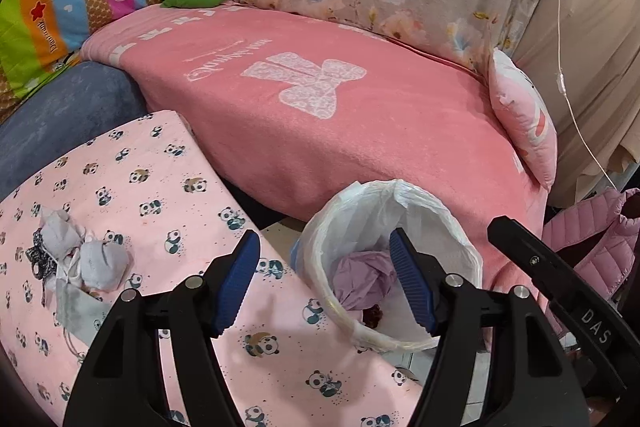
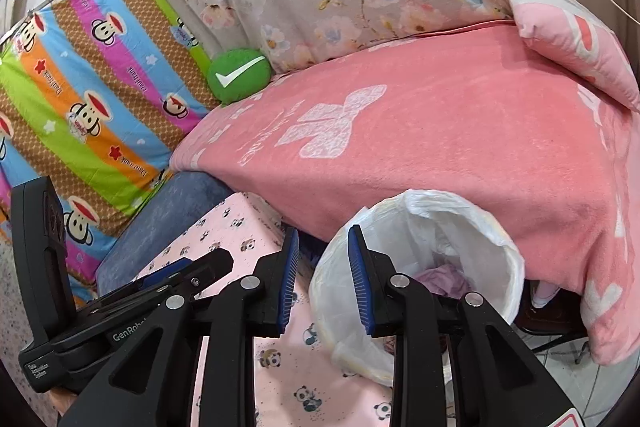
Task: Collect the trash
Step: 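Move both open grippers back over the remaining clothing pile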
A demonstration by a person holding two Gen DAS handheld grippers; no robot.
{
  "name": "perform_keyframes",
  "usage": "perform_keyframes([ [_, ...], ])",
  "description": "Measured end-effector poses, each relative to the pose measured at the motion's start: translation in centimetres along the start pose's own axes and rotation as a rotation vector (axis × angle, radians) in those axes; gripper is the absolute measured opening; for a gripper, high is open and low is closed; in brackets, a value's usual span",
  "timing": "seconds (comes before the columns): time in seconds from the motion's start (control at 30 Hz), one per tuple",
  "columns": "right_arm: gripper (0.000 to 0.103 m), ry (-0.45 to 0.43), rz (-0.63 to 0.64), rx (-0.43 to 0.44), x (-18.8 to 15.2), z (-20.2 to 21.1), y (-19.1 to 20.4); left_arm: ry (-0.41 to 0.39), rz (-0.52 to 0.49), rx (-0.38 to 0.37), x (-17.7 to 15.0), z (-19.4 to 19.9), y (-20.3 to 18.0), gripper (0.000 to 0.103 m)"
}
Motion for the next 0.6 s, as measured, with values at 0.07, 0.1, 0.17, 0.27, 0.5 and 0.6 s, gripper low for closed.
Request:
perform_keyframes([
  [0.07,0.028,0.017,0.015,0.010,-0.5,-0.6,1.1,0.000,0.014,0.023,-0.2,0.1,1.4,0.064],
  [0.1,0.028,0.023,0.022,0.014,-0.7,-0.9,1.6,0.001,0.024,0.034,-0.4,0.2,2.1,0.064],
  [0.17,0.028,0.041,0.041,0.024,-1.3,-1.6,2.7,0.001,0.045,0.048,-0.6,0.3,3.6,0.064],
  [0.27,0.030,0.065,0.063,0.038,-2.2,-2.5,4.4,0.002,0.074,0.080,-1.1,0.5,5.9,0.066],
  [0.5,0.036,0.119,0.116,0.070,-4.4,-4.8,8.6,-0.007,0.126,0.190,-2.5,1.2,11.7,0.081],
  [0.6,0.037,0.148,0.138,0.090,-5.6,-6.0,10.6,-0.002,0.155,0.220,-3.2,1.4,14.2,0.081],
])
Point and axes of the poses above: each gripper's, at about its wrist camera, not at the fingertips, and z roughly against the way its jaws point, y to its left, x to its top, the point moved 10 cm from there along -z, roughly the way its jaws point, and after that the axes turned 11 degrees about x, right-handed, at the moved point
